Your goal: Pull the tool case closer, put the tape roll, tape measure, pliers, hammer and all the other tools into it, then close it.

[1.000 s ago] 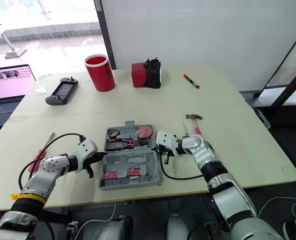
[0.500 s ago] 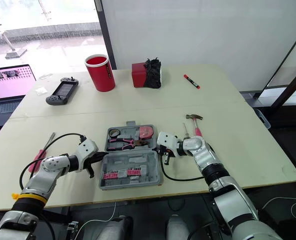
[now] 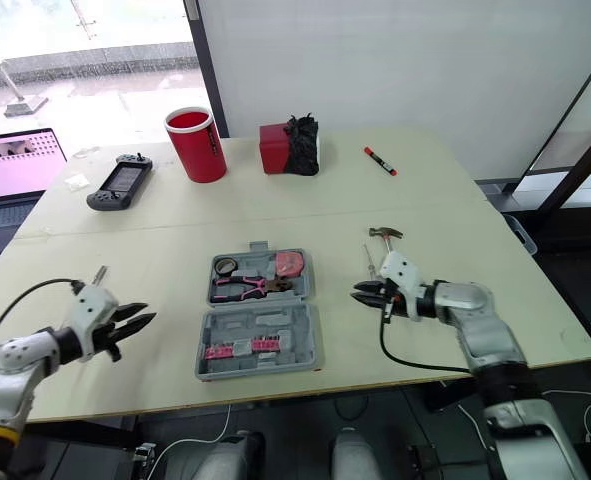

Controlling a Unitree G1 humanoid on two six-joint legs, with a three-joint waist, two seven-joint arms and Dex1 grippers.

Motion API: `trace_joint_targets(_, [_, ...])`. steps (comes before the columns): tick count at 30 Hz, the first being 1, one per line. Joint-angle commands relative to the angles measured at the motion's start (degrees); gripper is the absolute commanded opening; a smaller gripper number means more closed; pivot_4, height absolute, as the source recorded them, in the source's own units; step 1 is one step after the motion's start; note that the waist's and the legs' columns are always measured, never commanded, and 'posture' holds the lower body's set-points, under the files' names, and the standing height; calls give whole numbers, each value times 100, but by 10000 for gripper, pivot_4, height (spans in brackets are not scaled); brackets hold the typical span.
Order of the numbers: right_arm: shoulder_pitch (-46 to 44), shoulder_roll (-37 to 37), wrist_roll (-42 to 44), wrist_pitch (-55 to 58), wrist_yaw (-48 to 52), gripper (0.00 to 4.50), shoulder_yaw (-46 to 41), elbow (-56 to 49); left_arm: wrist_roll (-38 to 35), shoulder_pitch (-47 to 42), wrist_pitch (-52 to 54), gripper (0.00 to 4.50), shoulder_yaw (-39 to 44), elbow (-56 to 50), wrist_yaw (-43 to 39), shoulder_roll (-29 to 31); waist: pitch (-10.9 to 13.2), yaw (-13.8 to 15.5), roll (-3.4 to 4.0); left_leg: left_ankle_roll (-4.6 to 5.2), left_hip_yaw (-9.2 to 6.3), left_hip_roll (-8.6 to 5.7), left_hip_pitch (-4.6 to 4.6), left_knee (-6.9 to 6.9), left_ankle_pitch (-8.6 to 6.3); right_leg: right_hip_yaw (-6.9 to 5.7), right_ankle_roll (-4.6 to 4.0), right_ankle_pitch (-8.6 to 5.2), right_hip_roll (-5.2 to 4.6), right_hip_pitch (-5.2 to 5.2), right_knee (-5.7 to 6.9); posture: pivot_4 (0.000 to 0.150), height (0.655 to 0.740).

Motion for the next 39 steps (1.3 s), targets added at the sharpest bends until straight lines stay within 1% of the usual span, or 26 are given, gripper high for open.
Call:
trace_joint_targets(1, [492, -212, 625, 449, -239, 29547, -803, -824, -440, 453, -112, 35772, 774, -325, -29, 180, 0, 5, 0, 0, 1, 0, 1, 0, 0, 0, 0, 0, -1, 1, -2, 1500, 7400])
trace_joint_targets(2, [694, -255, 749, 551, -332, 33327, -1034, -953, -536, 647, -158, 40043, 957, -365, -75, 191, 0, 10, 0, 0, 2, 1, 0, -1, 0, 0, 0, 0, -4, 2, -5, 1500, 7400])
trace_joint_targets(3, [863, -289, 841, 629, -411, 39701, -1221, -1046, -592, 815, -206, 45000, 1102, -383, -107, 201, 0, 13, 0, 0, 5, 1, 0, -1, 0, -1, 0, 0, -9, 3, -7, 1500, 7400])
trace_joint_targets(4, [1012, -302, 936, 715, -511, 44047, -1409, -1115, -644, 984, -265, 45000, 1233, -392, -151, 205, 0, 16, 0, 0, 6, 1, 0, -2, -1, -1, -1, 0, -13, 4, -11, 1500, 7400])
trace_joint_targets(5, [1111, -310, 1005, 781, -587, 44662, -1525, -1175, -678, 1093, -306, 45000, 1315, -398, -179, 208, 0, 16, 0, 0, 7, 0, 0, -3, -1, -2, -3, -1, -17, 6, -17, 1500, 7400])
trace_joint_targets(8, [1476, -132, 1764, 1437, -938, 44662, -2288, -1444, -1005, 1552, -387, 45000, 1764, -260, -292, 63, 0, 17, 0, 0, 11, 3, -3, -6, -1, -3, -20, -11, -20, 12, -40, 1500, 7400])
trace_joint_targets(11, [1784, -95, 1921, 1511, -1146, 44662, -2624, -1539, -1144, 1750, -453, 45000, 1973, -56, -349, -5, 0, 32, -1, 0, 13, 8, -6, -6, -1, -1, -22, -11, -26, 13, -50, 1500, 7400])
trace_joint_targets(14, [2002, -161, 1897, 1427, -1221, 44662, -2722, -1592, -1434, 1839, -291, 45000, 2040, -222, -560, -41, 0, 44, -1, 0, 15, 7, -6, -5, -1, -2, -24, -13, -26, 16, -55, 1500, 7400])
trace_joint_targets(15, [2061, -179, 1894, 1415, -1239, 44662, -2730, -1623, -1540, 1851, -216, 45000, 2046, -284, -637, -42, 2, 17, 3, 1, -17, -30, -13, -9, -1, -35, -23, -15, -41, 36, -60, 1500, 7400])
trace_joint_targets(17, [2202, -276, 1699, 1345, -1352, 44662, -2659, -1757, -1690, 1779, 11, 45000, 1994, -411, -733, 24, 6, -8, 11, 4, -143, -104, -12, -6, 1, -145, -9, -51, -95, 89, -58, 1500, 7400])
trace_joint_targets(19, [2287, -365, 1609, 1397, -1456, 44662, -2636, -1823, -1739, 1638, 194, 45000, 1914, -436, -786, 100, 12, 5, 33, 7, -254, -164, -6, -3, 4, -216, 19, -95, -147, 118, -42, 1500, 7400])
trace_joint_targets(20, [2311, -386, 1608, 1410, -1473, 44662, -2639, -1842, -1750, 1591, 259, 45000, 1898, -440, -809, 115, 12, 37, 33, 5, -243, -140, -4, 1, 3, -211, 25, -99, -143, 99, -40, 1500, 7400])
trace_joint_targets(24, [2589, -340, 1875, 1653, -1628, 44662, -2890, -2334, -1692, 1275, 576, 45000, 1544, -668, -1018, 253, 12, 186, 32, 3, -201, -130, -11, -17, 2, -200, 35, -90, -143, 105, -43, 1500, 7400])
trace_joint_targets(28, [3109, -156, 2033, 1981, -1999, 44662, -2999, -3191, -1556, 475, 859, 45000, 995, -802, -1130, 463, 12, 284, 27, 1, -184, -124, -11, -17, 0, -190, 20, -98, -144, 105, -52, 1500, 7400])
trace_joint_targets(34, [3272, 12, 2201, 2489, -2605, 44662, -2775, -4163, -1565, -426, 1333, 45000, 366, -1058, -1283, 565, 14, 206, 25, 1, -145, -120, -10, -18, 0, -156, 19, -97, -145, 95, -59, 1500, 7400])
trace_joint_targets(39, [3212, 132, 2197, 2645, -2946, 44662, -2591, -4513, -1580, -877, 1772, 45000, -16, -1536, -1224, 550, 14, 175, 25, 2, -144, -119, -10, -18, 0, -155, 35, -88, -143, 93, -57, 1500, 7400])
